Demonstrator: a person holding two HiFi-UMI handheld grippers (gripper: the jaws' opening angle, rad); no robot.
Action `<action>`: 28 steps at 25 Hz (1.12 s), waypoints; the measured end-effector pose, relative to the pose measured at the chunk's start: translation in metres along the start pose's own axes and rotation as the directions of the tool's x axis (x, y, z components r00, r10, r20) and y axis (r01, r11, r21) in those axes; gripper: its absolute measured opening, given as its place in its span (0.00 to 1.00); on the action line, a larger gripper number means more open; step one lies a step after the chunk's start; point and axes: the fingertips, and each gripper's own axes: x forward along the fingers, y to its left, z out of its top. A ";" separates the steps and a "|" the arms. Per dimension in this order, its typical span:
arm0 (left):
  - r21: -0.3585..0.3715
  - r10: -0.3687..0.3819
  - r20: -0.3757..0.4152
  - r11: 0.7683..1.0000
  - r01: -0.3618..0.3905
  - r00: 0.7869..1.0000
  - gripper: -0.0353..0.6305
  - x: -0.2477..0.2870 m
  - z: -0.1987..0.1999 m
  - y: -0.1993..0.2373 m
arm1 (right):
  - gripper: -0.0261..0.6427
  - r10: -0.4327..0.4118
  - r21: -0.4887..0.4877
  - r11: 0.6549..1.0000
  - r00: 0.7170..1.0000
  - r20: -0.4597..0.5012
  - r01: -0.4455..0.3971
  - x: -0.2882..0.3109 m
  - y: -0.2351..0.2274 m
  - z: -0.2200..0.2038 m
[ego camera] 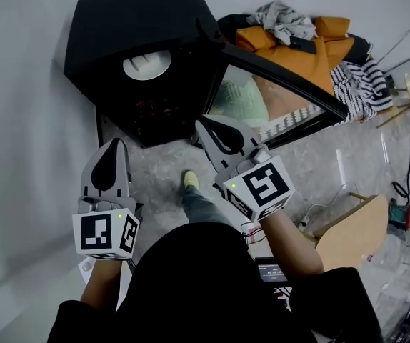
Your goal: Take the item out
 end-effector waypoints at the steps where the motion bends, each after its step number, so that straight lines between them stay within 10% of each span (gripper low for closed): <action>1: 0.001 -0.002 -0.002 1.000 0.002 1.000 0.06 0.008 0.001 -0.001 | 0.05 0.004 -0.014 1.000 1.000 0.002 -0.004 0.002 -0.005 0.001; 12: 0.024 0.031 -0.045 0.999 -0.030 0.998 0.06 0.078 -0.002 -0.004 | 0.05 0.096 -0.086 0.992 0.995 -0.006 -0.096 0.046 -0.045 -0.010; 28: 0.035 0.110 -0.122 0.994 -0.107 0.986 0.06 0.119 -0.024 0.034 | 0.05 0.152 0.267 0.954 0.987 -0.047 -0.134 0.129 -0.067 -0.062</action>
